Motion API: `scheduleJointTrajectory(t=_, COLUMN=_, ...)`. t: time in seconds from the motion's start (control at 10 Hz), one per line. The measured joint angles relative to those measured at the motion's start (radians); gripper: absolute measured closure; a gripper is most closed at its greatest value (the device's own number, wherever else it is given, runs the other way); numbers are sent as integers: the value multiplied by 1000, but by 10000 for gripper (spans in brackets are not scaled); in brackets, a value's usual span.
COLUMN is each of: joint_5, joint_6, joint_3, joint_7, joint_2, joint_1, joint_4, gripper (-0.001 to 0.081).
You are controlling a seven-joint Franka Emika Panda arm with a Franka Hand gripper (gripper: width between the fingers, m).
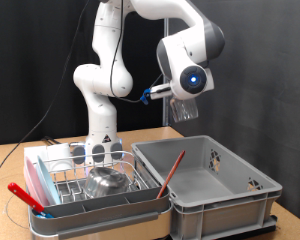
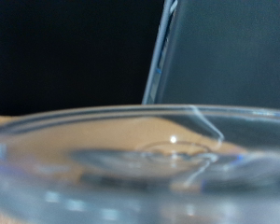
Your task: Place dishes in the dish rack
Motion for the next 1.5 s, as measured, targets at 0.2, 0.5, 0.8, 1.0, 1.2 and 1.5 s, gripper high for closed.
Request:
scheduleJointTrajectory(t=0.2, joint_5=-16, joint_6=-89, joint_3=-1, joint_7=-4, joint_2=13, joint_1=0, joint_4=35, gripper=691)
scheduleJointTrajectory(t=0.5, joint_5=-17, joint_6=-74, joint_3=-58, joint_7=-102, joint_2=-147, joint_1=39, joint_4=17, gripper=691)
scheduleJointTrajectory(t=0.8, joint_5=-16, joint_6=-191, joint_3=-10, joint_7=-17, joint_2=-53, joint_1=-10, joint_4=9, gripper=691)
scheduleJointTrajectory(t=1.0, joint_5=-69, joint_6=-266, joint_3=-32, joint_7=25, joint_2=-8, joint_1=-49, joint_4=-26, gripper=691)
scheduleJointTrajectory(t=1.2, joint_5=-181, joint_6=-259, joint_3=-105, joint_7=-6, joint_2=-42, joint_1=-53, joint_4=-43, gripper=691)
scheduleJointTrajectory(t=1.5, joint_5=-362, joint_6=-243, joint_3=-204, joint_7=-130, joint_2=-132, joint_1=-50, joint_4=-53, gripper=691)
